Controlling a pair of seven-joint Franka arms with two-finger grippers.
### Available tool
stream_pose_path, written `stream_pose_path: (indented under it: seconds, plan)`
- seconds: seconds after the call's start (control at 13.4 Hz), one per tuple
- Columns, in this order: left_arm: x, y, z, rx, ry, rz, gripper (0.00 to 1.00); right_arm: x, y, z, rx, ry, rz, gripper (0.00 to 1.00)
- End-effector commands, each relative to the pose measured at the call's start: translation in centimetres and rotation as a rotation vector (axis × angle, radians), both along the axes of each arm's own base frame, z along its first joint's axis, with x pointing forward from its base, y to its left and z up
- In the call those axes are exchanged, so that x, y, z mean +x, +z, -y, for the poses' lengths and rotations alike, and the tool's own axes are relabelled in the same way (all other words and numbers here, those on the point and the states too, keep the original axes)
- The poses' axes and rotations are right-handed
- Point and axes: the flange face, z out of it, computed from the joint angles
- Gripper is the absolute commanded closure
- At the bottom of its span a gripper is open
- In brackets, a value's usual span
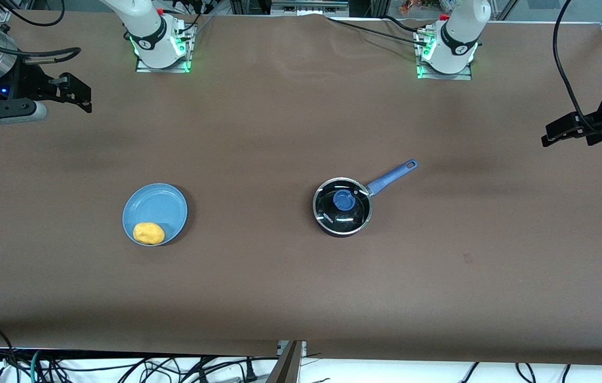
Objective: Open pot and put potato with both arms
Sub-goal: 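Move the left gripper over the glass lid on the saucepan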
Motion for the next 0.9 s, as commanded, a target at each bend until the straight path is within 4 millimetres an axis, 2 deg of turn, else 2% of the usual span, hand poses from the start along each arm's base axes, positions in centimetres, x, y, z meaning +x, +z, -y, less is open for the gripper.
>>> stream_pose_path:
  seconds: [0.0, 0.22, 0.45, 0.52, 0.67, 0.82]
  plan:
    - [-0.2, 0.2, 0.1, -0.011, 0.002, -0.005, 0.00, 0.3, 0.4, 0.2, 0.014, -0.012, 0.003, 0.00]
    - [0.0, -0.4, 0.1, -0.012, -0.006, -0.014, 0.00, 0.3, 0.4, 0.1, 0.015, -0.011, 0.003, 0.00]
    - [0.4, -3.1, 1.3, -0.013, -0.017, -0.053, 0.00, 0.3, 0.5, 0.1, 0.015, -0.011, 0.005, 0.00]
    - [0.9, -4.2, 2.5, -0.012, -0.032, -0.047, 0.00, 0.3, 0.5, 0.1, 0.015, -0.011, 0.005, 0.00]
    - [2.0, -6.5, 6.7, -0.010, -0.053, -0.035, 0.00, 0.3, 0.5, 0.0, 0.015, -0.009, 0.005, 0.00]
    - [3.2, -9.1, 12.0, -0.012, 0.027, -0.017, 0.00, 0.3, 0.5, 0.1, 0.015, -0.011, 0.005, 0.00]
